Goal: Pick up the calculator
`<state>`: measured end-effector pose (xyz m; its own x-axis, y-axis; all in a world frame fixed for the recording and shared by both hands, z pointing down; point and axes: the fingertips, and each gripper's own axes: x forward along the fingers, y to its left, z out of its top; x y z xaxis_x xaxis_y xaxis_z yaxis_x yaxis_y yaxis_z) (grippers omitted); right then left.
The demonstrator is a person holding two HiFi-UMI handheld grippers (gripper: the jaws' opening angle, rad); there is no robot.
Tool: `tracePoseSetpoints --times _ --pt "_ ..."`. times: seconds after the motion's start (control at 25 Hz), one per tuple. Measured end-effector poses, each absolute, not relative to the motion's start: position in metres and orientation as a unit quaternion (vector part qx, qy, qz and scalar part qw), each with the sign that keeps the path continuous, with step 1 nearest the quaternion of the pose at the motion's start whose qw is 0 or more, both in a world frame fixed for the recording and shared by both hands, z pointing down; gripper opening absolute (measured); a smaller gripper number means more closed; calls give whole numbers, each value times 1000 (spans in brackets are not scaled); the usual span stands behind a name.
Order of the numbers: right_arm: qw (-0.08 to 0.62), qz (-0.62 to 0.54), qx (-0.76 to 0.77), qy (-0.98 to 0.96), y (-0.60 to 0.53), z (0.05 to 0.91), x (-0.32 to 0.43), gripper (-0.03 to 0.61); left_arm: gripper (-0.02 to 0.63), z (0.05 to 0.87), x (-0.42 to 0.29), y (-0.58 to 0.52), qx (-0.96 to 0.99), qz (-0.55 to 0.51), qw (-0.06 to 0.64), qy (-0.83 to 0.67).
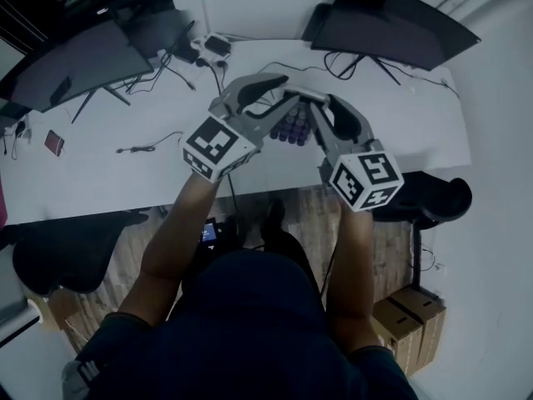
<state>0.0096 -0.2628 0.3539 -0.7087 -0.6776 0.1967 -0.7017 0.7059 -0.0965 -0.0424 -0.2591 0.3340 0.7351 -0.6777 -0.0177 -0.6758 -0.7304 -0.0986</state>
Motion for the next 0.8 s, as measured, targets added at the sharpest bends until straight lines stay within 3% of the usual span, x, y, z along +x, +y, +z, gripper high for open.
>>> tracePoseSetpoints --times 0.8 --pt "99 -4 389 -916 -212 299 -14 144 115 280 -65 -207 -932 27 101 346"
